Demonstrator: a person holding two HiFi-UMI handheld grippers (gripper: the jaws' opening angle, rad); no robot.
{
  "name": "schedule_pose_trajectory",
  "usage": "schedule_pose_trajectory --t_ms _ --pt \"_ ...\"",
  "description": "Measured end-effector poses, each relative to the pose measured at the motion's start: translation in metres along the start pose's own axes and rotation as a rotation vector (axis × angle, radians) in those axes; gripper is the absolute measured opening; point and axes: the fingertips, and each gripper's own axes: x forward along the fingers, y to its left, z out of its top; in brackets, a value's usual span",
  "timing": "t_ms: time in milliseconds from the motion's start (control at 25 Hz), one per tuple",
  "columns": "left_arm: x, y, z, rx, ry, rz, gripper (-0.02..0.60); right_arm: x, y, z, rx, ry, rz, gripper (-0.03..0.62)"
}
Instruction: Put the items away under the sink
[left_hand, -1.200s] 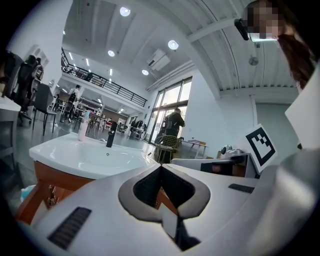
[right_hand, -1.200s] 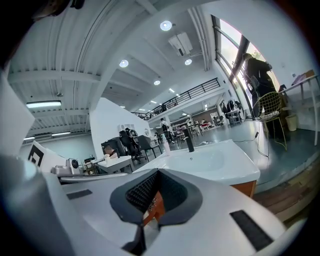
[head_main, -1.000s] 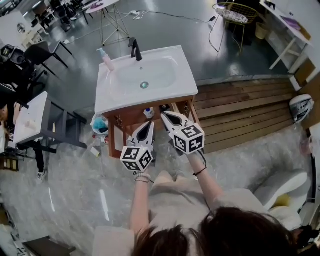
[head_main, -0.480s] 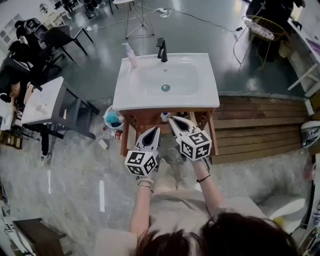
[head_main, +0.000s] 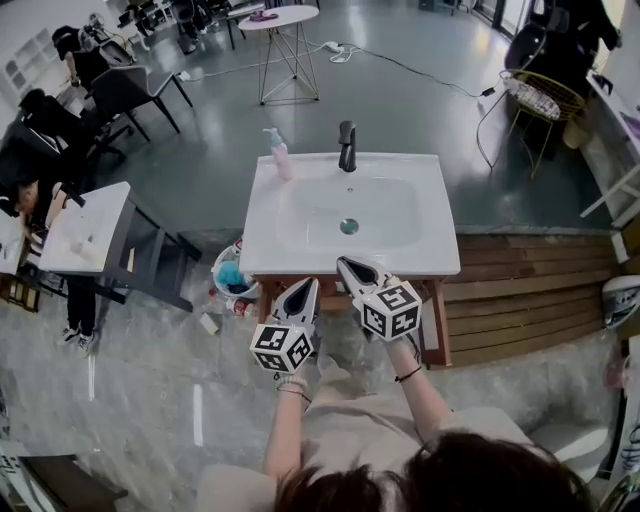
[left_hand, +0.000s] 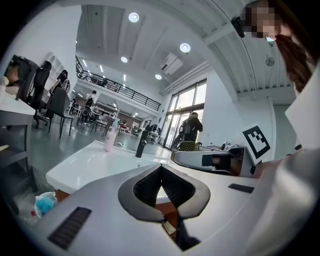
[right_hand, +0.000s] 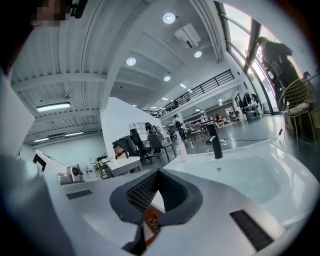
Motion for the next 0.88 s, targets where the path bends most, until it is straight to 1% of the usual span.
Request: schedule_pose_trajectory --t_ms 160,320,560,880 --pt "0.012 0.027 0.015 0.001 -0.011 0.003 0.0 0.033 -0.005 0.006 0.004 0.006 0.006 0.017" --pt "0.018 0.055 0.025 0.025 -0.002 0.013 0.0 0.067 -0.005 0.009 -0.003 0.009 0.018 0.017" --pt "0.029 0.092 0.046 0.05 -0.002 0.021 0.0 0.107 -0.008 0.031 -0.021 -0.03 0.014 0.017" --pt "0.039 0.116 0.059 0.07 -0.006 0.003 0.0 0.136 -0.01 0.039 -0.011 -0.07 0.011 0.018"
